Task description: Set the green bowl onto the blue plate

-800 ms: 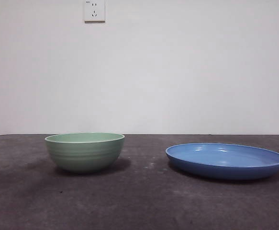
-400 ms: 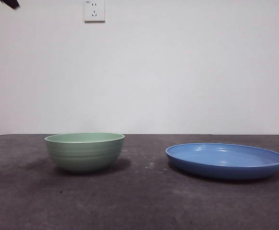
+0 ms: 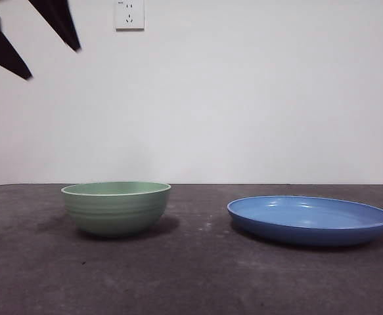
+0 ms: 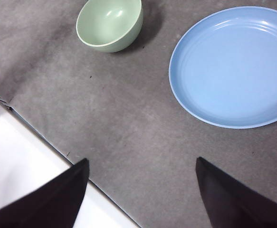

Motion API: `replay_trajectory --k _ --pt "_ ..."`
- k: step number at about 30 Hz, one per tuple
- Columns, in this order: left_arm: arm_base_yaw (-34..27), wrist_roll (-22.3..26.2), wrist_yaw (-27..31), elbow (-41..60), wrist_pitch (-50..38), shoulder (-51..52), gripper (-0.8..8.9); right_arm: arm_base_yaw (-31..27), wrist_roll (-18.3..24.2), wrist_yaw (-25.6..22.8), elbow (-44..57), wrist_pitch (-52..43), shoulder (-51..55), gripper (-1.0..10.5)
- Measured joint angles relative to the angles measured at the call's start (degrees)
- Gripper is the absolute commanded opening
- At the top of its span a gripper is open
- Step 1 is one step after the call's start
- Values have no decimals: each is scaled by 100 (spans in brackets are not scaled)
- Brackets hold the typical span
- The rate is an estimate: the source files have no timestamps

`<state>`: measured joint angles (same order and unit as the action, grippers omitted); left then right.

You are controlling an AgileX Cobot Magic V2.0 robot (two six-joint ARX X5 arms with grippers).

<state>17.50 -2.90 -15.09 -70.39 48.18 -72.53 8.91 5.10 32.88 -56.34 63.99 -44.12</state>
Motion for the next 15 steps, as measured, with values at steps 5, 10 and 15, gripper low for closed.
replay_trajectory --k 5,10,15 --pt "31 50 398 -229 -57 -881 434 0 0 0 0 0 0 360" --pt "28 66 660 -232 -304 -1615 435 0 0 0 0 0 0 360" --pt "31 66 664 -236 -601 -2186 435 0 0 0 0 -9 0 360"
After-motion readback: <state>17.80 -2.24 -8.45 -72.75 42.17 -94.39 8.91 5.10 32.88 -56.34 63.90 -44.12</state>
